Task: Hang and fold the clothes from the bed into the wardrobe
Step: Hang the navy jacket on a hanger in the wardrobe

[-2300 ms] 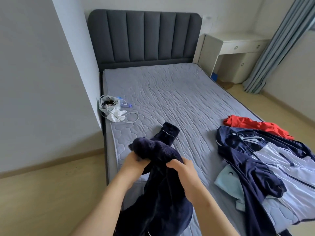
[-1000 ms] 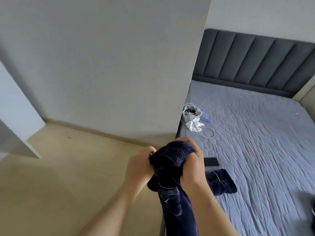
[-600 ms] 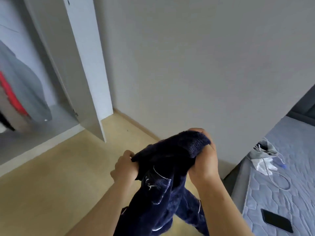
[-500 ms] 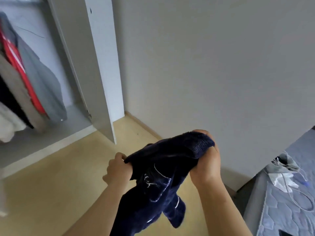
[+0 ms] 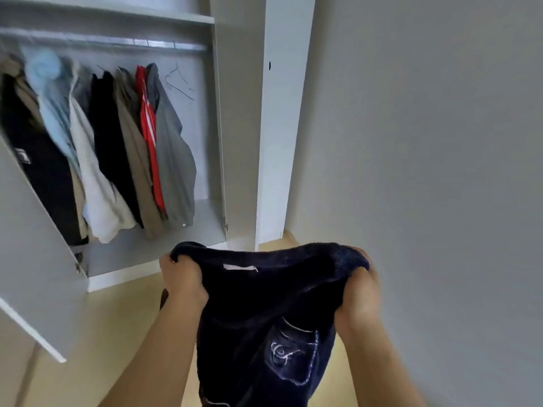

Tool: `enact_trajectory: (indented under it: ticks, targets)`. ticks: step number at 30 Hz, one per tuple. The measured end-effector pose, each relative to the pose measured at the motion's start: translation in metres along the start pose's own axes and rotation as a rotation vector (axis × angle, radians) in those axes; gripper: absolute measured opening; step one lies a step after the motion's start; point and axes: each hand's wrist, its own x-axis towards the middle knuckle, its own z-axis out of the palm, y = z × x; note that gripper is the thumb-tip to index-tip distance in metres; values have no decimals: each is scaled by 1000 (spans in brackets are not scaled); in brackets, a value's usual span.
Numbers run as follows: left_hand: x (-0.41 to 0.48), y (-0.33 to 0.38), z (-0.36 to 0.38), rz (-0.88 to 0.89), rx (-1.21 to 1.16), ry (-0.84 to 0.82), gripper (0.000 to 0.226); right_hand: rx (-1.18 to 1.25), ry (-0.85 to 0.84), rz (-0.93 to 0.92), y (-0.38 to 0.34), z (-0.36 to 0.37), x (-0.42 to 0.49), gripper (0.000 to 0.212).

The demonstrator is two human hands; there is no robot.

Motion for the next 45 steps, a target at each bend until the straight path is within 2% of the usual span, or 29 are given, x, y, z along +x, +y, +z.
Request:
enact_trajectory:
  ticks: [4, 9, 11, 18, 21, 24, 26, 28, 31, 36, 40, 45]
  targets:
    - [37, 39, 10, -14, -131, 73, 38, -190, -66, 54, 8, 50, 58, 36]
    - [78, 78, -4, 126, -257, 154, 30, -342, -188, 79, 44, 113, 97, 32]
    - [94, 89, -3, 194, -267, 183, 35, -379, -239, 71, 55, 139, 112, 30]
    - [174, 131, 20, 534, -50, 328, 43, -420, -361, 62, 88, 249, 169, 37]
    - [224, 158, 35, 606, -31, 282, 48, -452, -418, 57, 107, 312, 193, 38]
    - [282, 192, 51, 653, 59, 202, 51, -449, -438, 91, 125, 385, 215, 35]
    - [318, 214, 56, 688, 149, 209, 50, -456, -453, 115, 135, 428, 229, 36]
    - [352, 232, 60, 694, 259, 234, 46, -499, -477, 103, 144, 462, 244, 37]
    - [397, 246, 66, 604, 339, 232, 32, -582, -450, 129, 161, 497, 266, 38]
    - [457, 259, 79, 510, 222, 251, 30, -495, -385, 180, 179, 560, 295, 27]
    - [498, 270, 99, 510, 234, 244, 29, -400, -412, 125, 178, 607, 327, 22]
    - [557, 288, 124, 509, 192, 302, 29, -406, -443, 53, 182, 661, 380, 22]
